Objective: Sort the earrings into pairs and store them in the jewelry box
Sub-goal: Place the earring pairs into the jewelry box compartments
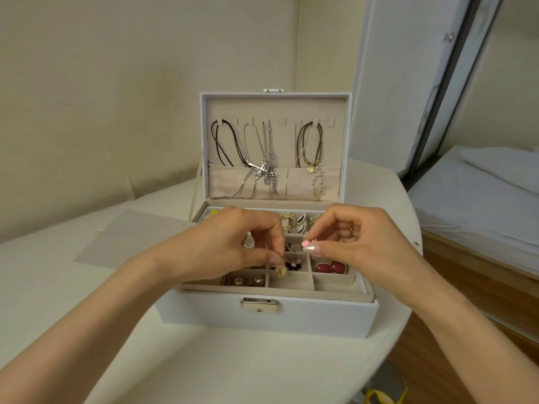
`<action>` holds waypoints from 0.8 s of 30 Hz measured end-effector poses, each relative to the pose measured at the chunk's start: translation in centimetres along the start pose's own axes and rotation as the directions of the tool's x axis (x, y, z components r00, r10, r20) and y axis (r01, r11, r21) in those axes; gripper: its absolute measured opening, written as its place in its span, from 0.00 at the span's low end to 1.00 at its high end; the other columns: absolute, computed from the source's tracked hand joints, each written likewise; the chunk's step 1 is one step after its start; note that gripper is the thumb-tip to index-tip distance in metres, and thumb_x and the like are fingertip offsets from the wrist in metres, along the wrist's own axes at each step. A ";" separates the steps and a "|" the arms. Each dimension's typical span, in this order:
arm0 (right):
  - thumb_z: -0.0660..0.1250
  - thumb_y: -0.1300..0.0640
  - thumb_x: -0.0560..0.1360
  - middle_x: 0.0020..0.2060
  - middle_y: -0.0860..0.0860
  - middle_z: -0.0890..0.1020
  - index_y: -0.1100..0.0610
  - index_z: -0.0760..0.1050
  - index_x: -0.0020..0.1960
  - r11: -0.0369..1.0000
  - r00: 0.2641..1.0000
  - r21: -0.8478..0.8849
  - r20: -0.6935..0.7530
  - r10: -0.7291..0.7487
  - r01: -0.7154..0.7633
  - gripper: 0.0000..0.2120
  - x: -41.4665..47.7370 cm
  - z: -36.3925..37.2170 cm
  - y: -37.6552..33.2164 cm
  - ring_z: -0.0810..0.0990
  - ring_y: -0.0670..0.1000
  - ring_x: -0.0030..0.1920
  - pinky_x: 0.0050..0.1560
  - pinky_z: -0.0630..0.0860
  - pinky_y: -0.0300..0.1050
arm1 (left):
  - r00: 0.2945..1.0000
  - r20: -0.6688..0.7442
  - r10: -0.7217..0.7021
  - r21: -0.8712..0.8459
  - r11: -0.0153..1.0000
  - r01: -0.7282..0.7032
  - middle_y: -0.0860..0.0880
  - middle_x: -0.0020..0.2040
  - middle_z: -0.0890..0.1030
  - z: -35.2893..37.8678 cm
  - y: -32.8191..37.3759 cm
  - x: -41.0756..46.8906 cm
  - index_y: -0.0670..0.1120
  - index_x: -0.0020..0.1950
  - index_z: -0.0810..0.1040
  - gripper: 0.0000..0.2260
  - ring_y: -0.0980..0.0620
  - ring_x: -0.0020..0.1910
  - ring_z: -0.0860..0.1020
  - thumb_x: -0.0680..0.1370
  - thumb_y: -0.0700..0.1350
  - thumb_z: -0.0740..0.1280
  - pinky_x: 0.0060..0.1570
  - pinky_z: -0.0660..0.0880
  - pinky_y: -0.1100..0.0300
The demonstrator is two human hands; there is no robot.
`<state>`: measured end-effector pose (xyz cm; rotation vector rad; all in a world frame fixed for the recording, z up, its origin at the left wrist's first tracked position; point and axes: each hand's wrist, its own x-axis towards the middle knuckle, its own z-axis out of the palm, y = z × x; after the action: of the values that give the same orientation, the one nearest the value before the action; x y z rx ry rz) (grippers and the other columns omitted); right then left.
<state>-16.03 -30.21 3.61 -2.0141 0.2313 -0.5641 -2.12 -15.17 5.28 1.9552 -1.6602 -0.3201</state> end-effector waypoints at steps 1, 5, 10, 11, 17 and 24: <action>0.76 0.65 0.65 0.35 0.53 0.83 0.58 0.81 0.38 1.000 1.000 -0.001 0.000 -0.003 0.003 0.05 0.0 0.1 0.0 0.81 0.49 0.36 0.42 0.80 0.47 | 1.000 0.017 -0.009 0.001 1.000 0.009 0.58 0.36 0.79 -0.1 0.2 0.0 0.51 0.40 0.78 0.04 0.59 0.37 0.75 0.72 0.44 0.72 0.36 0.66 0.73; 0.76 0.65 0.65 0.34 0.54 0.83 0.59 0.81 0.38 1.000 1.000 0.010 -0.001 -0.004 0.004 0.05 0.1 0.3 -0.2 0.81 0.50 0.36 0.42 0.79 0.49 | 0.993 0.096 -0.065 0.024 0.998 0.063 0.57 0.37 0.80 0.4 0.7 0.0 0.52 0.42 0.78 0.04 0.62 0.38 0.75 0.73 0.44 0.70 0.40 0.69 0.73; 0.75 0.66 0.65 0.35 0.56 0.83 0.60 0.81 0.39 1.000 1.000 0.019 -0.002 -0.008 0.008 0.06 0.1 0.4 -0.1 0.81 0.52 0.36 0.42 0.79 0.50 | 0.989 0.131 -0.068 0.136 0.989 0.050 0.56 0.36 0.78 1.0 1.1 0.6 0.54 0.42 0.75 0.04 0.61 0.37 0.74 0.74 0.46 0.69 0.41 0.70 0.68; 0.75 0.66 0.65 0.35 0.56 0.83 0.60 0.81 0.39 1.000 1.000 0.017 -0.004 -0.008 0.009 0.06 0.1 0.4 -0.1 0.81 0.52 0.36 0.42 0.79 0.49 | 0.989 0.132 -0.063 0.154 0.987 0.042 0.56 0.36 0.78 1.2 1.1 0.7 0.55 0.42 0.75 0.04 0.61 0.36 0.74 0.74 0.46 0.68 0.41 0.70 0.67; 0.75 0.64 0.65 0.34 0.52 0.83 0.58 0.81 0.39 1.000 1.000 0.028 -0.014 0.000 0.001 0.05 0.1 -0.3 0.1 0.81 0.52 0.38 0.41 0.80 0.42 | 0.997 0.077 -0.011 0.319 0.948 -0.015 0.55 0.38 0.75 2.1 1.3 0.6 0.52 0.40 0.76 0.04 0.57 0.43 0.71 0.73 0.46 0.70 0.43 0.70 0.60; 0.76 0.64 0.64 0.34 0.53 0.83 0.56 0.82 0.37 0.999 1.000 0.053 0.011 0.003 -0.004 0.06 0.1 -0.3 0.4 0.80 0.48 0.35 0.39 0.79 0.39 | 0.996 0.041 0.077 0.418 0.904 -0.087 0.57 0.39 0.72 2.3 0.7 0.6 0.54 0.38 0.74 0.06 0.58 0.44 0.67 0.71 0.46 0.70 0.44 0.69 0.58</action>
<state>-16.08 -30.68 3.45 -1.9649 0.2111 -0.5517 -3.71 -16.41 3.85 2.1791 -1.9457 0.0568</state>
